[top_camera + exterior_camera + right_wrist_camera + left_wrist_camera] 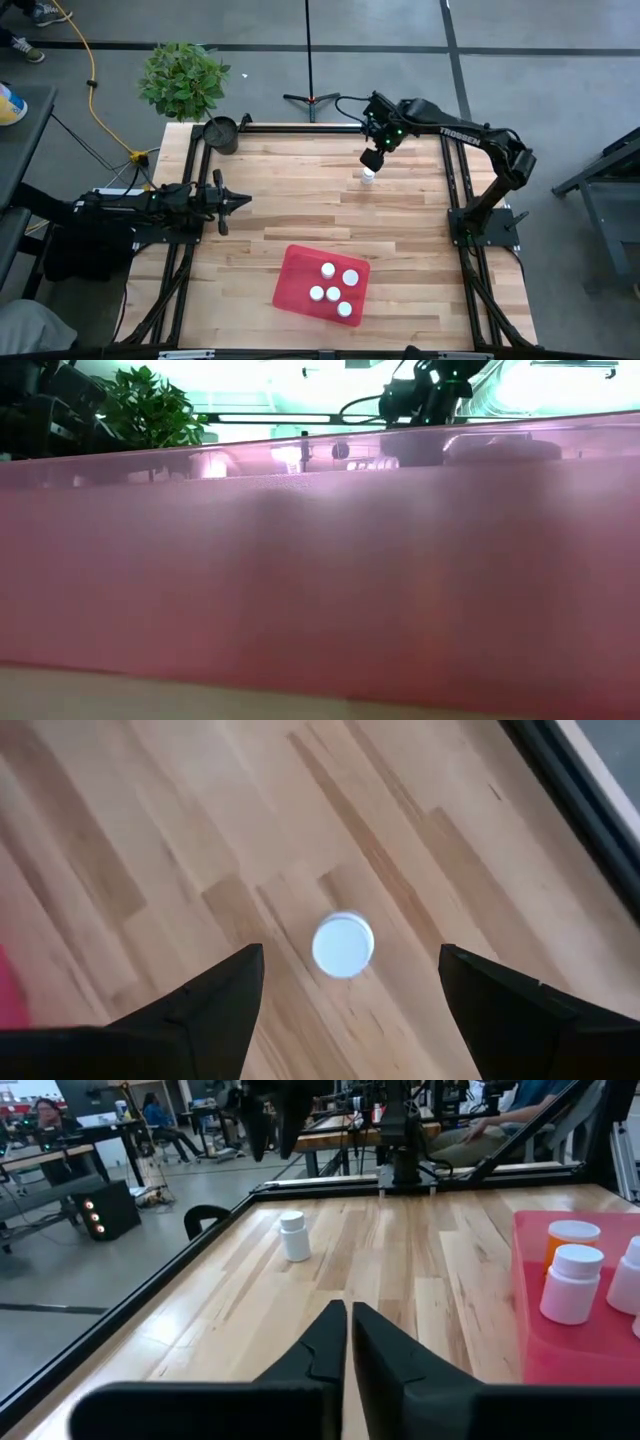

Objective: Pick and place pill bottles into a basket
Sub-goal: Put the white medicine bottle into the red container

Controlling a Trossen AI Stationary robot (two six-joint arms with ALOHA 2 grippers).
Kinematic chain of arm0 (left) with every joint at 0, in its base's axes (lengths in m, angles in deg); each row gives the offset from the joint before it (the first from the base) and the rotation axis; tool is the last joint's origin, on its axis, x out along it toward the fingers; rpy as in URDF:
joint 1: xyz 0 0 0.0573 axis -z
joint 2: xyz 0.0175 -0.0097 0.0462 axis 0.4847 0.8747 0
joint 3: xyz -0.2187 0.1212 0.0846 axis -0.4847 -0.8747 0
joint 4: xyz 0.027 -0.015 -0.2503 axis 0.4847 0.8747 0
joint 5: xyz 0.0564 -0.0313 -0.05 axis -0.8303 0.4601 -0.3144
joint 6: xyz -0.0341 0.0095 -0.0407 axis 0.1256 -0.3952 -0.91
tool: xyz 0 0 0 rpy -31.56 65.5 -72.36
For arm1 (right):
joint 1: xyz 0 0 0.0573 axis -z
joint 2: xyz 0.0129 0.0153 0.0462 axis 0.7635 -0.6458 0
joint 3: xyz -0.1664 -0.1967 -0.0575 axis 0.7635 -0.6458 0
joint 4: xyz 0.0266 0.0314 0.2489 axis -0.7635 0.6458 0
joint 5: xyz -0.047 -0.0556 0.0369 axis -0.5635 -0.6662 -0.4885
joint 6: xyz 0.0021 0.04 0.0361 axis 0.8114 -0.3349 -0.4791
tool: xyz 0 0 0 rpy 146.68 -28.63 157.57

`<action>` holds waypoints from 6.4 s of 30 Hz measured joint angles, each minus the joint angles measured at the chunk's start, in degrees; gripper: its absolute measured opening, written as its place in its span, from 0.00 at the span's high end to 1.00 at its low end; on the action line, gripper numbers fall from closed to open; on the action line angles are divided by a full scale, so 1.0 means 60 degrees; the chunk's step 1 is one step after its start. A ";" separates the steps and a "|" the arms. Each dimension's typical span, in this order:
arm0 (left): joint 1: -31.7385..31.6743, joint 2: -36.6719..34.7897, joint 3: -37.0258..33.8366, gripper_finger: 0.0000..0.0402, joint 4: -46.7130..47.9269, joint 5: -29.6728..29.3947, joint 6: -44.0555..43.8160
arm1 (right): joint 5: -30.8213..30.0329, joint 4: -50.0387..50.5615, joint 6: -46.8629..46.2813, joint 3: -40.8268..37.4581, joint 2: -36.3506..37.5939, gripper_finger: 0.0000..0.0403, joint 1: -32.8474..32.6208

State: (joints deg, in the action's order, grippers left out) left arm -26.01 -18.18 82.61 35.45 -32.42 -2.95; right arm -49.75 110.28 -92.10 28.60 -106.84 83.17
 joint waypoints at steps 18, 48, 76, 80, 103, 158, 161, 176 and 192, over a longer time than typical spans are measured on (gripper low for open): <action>0.0004 0.0000 0.0000 0.88 -0.0004 -0.0033 -0.0317 | -0.0754 -0.1047 -0.2694 -0.1035 0.0000 0.28 0.0000; 0.0001 0.0071 0.0000 0.85 -0.0001 0.0035 -0.0678 | -0.0233 -0.0834 -0.3453 -0.1027 -0.1547 0.28 -0.0395; 0.0004 0.1128 0.0000 0.75 -0.0004 0.0108 -0.1359 | -0.0364 -0.1114 -0.3425 -0.1027 -0.2098 0.28 -0.0384; 0.0004 0.1126 0.0000 0.76 -0.0004 0.0117 -0.1359 | -0.0352 -0.1105 -0.3424 -0.1027 -0.2098 0.28 -0.0384; 0.0003 0.1126 0.0000 0.77 -0.0007 0.0127 -0.1359 | -0.0060 -0.1048 -0.3316 -0.1027 -0.2095 0.35 -0.0388; 0.0003 0.1126 0.0000 0.79 -0.0007 0.0135 -0.1359 | -0.0358 0.0195 -0.2663 0.5592 -0.1413 0.63 -0.5370; 0.0004 0.1126 0.0000 0.79 -0.0007 0.0135 -0.1359 | -0.0355 -0.0254 -0.2821 0.5599 -0.1399 0.63 -0.6135; 0.0004 0.1126 0.0000 0.79 -0.0004 0.0135 -0.1359 | -0.0553 -0.2918 -0.4581 0.2306 -0.1413 0.63 -0.7444; 0.0003 0.1126 0.0000 0.79 -0.0004 0.0135 -0.1359 | 0.0774 -0.5045 -0.4557 0.1801 -0.1900 0.63 -0.7021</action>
State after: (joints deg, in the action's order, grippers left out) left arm -25.99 -11.42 82.61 35.42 -31.61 -11.10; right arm -45.10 80.01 -119.44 39.41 -118.24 41.04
